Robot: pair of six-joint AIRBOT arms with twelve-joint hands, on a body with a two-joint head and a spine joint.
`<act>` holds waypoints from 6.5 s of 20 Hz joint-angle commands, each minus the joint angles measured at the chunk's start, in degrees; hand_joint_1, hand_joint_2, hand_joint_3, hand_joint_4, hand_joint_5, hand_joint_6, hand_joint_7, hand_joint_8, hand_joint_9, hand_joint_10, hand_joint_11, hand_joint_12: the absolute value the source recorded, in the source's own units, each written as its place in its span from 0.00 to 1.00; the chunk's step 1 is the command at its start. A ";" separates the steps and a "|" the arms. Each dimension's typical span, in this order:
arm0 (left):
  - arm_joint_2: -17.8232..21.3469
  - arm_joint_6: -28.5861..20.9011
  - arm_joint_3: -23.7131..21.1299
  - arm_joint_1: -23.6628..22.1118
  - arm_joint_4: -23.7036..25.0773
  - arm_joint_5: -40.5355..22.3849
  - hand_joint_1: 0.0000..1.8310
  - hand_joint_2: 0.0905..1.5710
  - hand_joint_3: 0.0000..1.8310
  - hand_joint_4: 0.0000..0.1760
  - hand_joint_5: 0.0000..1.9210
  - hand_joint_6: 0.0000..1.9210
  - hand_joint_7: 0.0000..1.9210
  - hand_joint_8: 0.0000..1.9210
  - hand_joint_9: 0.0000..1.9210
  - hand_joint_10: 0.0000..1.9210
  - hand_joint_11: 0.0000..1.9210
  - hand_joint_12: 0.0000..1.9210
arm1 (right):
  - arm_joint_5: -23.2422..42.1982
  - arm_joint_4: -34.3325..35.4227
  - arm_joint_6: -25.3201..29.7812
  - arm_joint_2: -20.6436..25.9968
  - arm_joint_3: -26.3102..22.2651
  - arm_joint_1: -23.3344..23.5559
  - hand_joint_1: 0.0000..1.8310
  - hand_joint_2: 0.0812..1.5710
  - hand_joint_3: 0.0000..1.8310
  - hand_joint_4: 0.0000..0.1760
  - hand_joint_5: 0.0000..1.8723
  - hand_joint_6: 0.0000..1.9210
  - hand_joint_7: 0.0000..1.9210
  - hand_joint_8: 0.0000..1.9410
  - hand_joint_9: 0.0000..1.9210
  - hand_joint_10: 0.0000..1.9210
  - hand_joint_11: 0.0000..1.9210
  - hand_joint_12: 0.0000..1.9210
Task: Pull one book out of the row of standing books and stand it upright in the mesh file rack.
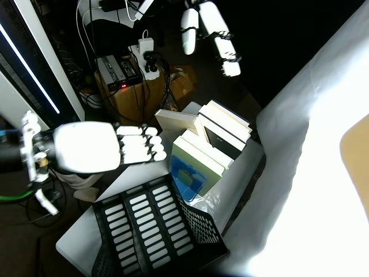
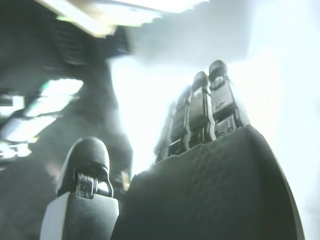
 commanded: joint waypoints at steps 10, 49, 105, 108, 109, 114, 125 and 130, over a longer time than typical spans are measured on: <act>-0.99 -0.35 3.28 8.50 -13.71 -19.60 0.15 0.79 0.00 0.00 0.00 0.00 0.00 0.00 0.00 0.00 0.00 0.00 | -2.14 -26.45 12.72 -10.74 4.51 8.33 0.39 0.64 0.00 0.00 0.00 0.00 0.00 0.00 0.00 0.00 0.00 0.00; -7.34 -0.35 9.34 14.20 -21.25 -24.97 0.16 0.80 0.00 0.10 0.00 0.00 0.00 0.00 0.00 0.00 0.00 0.00 | -5.90 -39.27 16.90 -25.52 14.00 7.98 0.45 0.62 0.00 0.00 0.00 0.00 0.00 0.00 0.00 0.00 0.00 0.00; -6.35 -0.35 7.37 16.81 -24.78 -30.14 0.11 0.82 0.00 0.18 0.00 0.00 0.00 0.00 0.00 0.00 0.00 0.00 | -11.26 -60.64 23.62 -36.81 17.64 4.89 0.62 0.45 0.47 0.00 0.49 0.71 0.65 0.99 0.68 1.00 0.69 1.00; -6.33 -0.35 7.31 16.94 -24.98 -30.26 0.12 0.82 0.00 0.17 0.00 0.00 0.00 0.00 0.00 0.00 0.00 0.00 | -11.25 -60.63 23.63 -36.81 17.59 4.89 0.62 0.42 0.52 0.00 0.50 0.73 0.65 0.93 0.68 1.00 0.69 1.00; -6.30 -0.35 7.27 17.01 -25.08 -30.36 0.13 0.81 0.00 0.22 0.00 0.00 0.00 0.00 0.00 0.00 0.00 0.00 | -11.17 -60.63 23.79 -36.81 17.59 4.89 0.67 0.43 0.54 0.00 0.45 0.71 0.54 0.86 0.62 0.96 0.63 1.00; -6.33 -0.35 7.23 17.16 -25.26 -30.46 0.13 0.82 0.00 0.14 0.00 0.00 0.00 0.00 0.00 0.00 0.00 0.00 | -10.60 -60.65 24.52 -36.81 17.78 4.90 0.67 0.40 0.59 0.00 0.45 0.75 0.55 0.85 0.61 0.98 0.62 1.00; -6.61 -0.35 7.45 17.33 -25.72 -30.56 0.10 0.80 0.00 0.25 0.00 0.00 0.00 0.00 0.00 0.00 0.00 0.60 | -10.55 -63.88 29.26 -36.81 19.28 4.91 0.64 0.72 0.01 0.00 0.46 0.59 0.44 0.35 0.37 0.52 0.21 0.90; -6.65 -0.35 7.49 17.33 -25.68 -30.53 0.13 0.80 0.00 0.16 0.00 0.00 0.00 0.00 0.00 0.00 0.00 0.67 | -9.49 -66.48 33.18 -36.60 20.31 5.49 0.48 0.66 0.00 0.00 0.05 0.07 0.08 0.00 0.06 0.14 0.00 0.53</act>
